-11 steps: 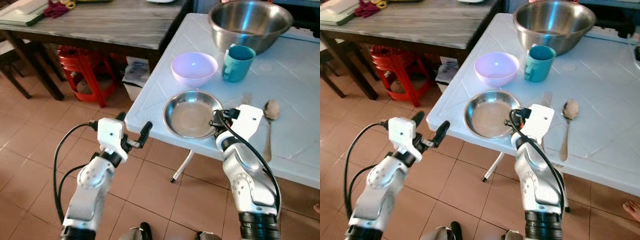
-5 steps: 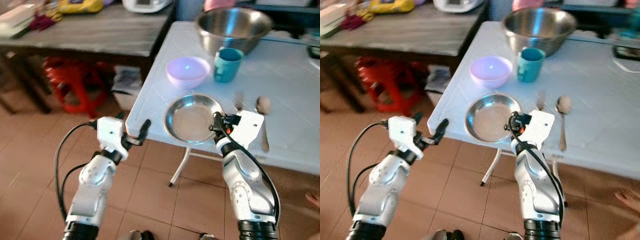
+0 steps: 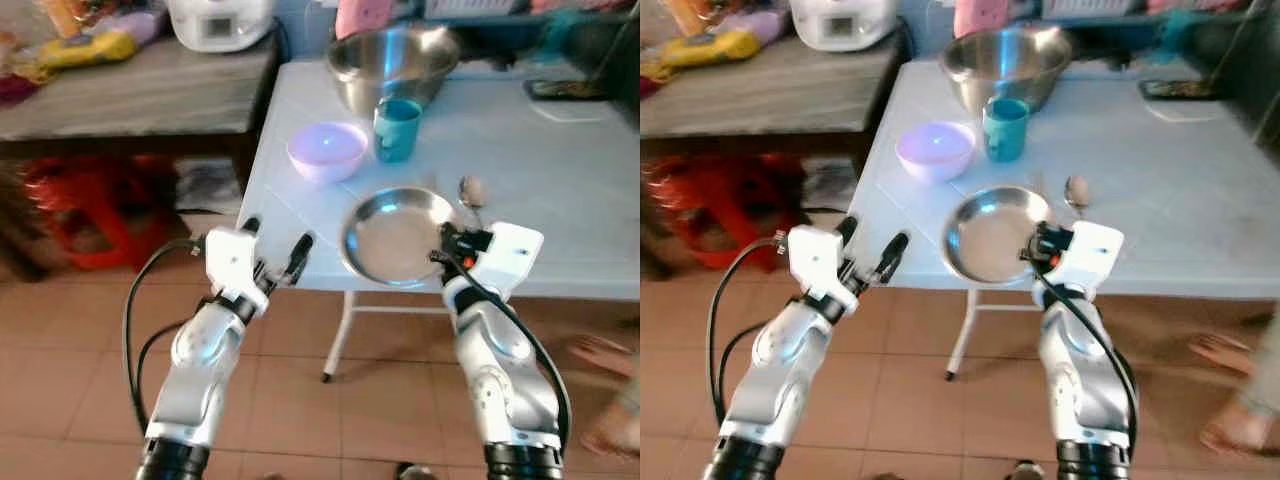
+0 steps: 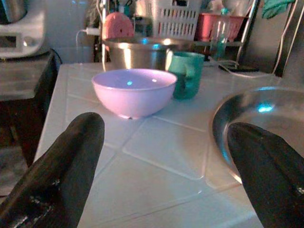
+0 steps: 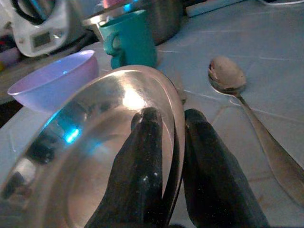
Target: Setting the table
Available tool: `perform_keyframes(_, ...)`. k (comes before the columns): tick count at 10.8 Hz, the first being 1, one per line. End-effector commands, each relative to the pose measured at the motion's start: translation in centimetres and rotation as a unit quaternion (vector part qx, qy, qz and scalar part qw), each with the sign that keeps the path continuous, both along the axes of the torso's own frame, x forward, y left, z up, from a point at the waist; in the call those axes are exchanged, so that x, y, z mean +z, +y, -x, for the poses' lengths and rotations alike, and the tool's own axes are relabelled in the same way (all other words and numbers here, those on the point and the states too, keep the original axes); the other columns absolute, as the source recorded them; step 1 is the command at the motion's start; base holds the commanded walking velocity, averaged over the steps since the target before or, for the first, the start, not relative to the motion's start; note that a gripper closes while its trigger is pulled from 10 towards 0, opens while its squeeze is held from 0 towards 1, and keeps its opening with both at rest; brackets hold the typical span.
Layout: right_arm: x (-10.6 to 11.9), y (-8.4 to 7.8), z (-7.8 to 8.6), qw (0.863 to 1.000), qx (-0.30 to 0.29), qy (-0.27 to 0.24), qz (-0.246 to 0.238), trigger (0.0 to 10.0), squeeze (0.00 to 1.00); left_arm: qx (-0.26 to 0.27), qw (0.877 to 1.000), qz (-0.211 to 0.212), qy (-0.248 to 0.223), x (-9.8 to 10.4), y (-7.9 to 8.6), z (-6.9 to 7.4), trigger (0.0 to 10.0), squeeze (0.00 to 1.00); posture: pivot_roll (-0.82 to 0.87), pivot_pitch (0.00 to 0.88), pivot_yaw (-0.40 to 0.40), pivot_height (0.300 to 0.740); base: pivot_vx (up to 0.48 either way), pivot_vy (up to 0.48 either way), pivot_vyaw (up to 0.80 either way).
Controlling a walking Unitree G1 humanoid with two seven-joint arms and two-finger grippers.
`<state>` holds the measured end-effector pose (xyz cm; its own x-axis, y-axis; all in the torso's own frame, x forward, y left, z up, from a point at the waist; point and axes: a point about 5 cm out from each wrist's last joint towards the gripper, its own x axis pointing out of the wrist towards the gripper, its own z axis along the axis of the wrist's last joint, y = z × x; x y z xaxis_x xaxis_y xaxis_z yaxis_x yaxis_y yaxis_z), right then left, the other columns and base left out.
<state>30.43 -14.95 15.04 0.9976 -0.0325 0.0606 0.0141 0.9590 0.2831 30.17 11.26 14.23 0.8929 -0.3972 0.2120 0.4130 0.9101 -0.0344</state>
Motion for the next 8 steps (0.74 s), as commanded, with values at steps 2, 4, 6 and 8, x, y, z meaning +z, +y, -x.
perform_keyframes(2, 0.65, 0.47, 0.04, 1.0, 0.01, -0.017, 0.005, 10.0, 0.0, 0.012, 1.0, -0.005, 0.005, -0.32, 0.4, -0.01, 10.0, 0.0, -0.1, 0.113, 0.102, 0.74, 0.0, 0.403, 0.0)
perform_keyframes(4, 0.44, 0.72, 0.3, 0.999, 0.02, -0.02, 0.018, 10.0, 0.0, 0.017, 1.0, -0.003, 0.004, -0.29, 0.37, -0.09, 10.0, 0.0, -0.1, 0.114, 0.1, 0.74, 0.0, 0.407, 0.0)
perform_keyframes(6, 0.54, 0.98, 0.25, 0.999, 0.025, -0.024, 0.024, 10.0, 0.0, 0.02, 1.0, -0.002, 0.005, -0.29, 0.32, -0.18, 10.0, 0.0, -0.1, 0.113, 0.098, 0.74, 0.0, 0.412, 0.0)
perform_keyframes(8, 0.65, 1.09, 0.21, 0.999, 0.029, -0.029, 0.031, 10.0, 0.0, 0.022, 1.0, -0.001, 0.004, -0.23, 0.21, -0.32, 10.0, 0.0, -0.1, 0.112, 0.098, 0.74, 0.0, 0.426, 0.0)
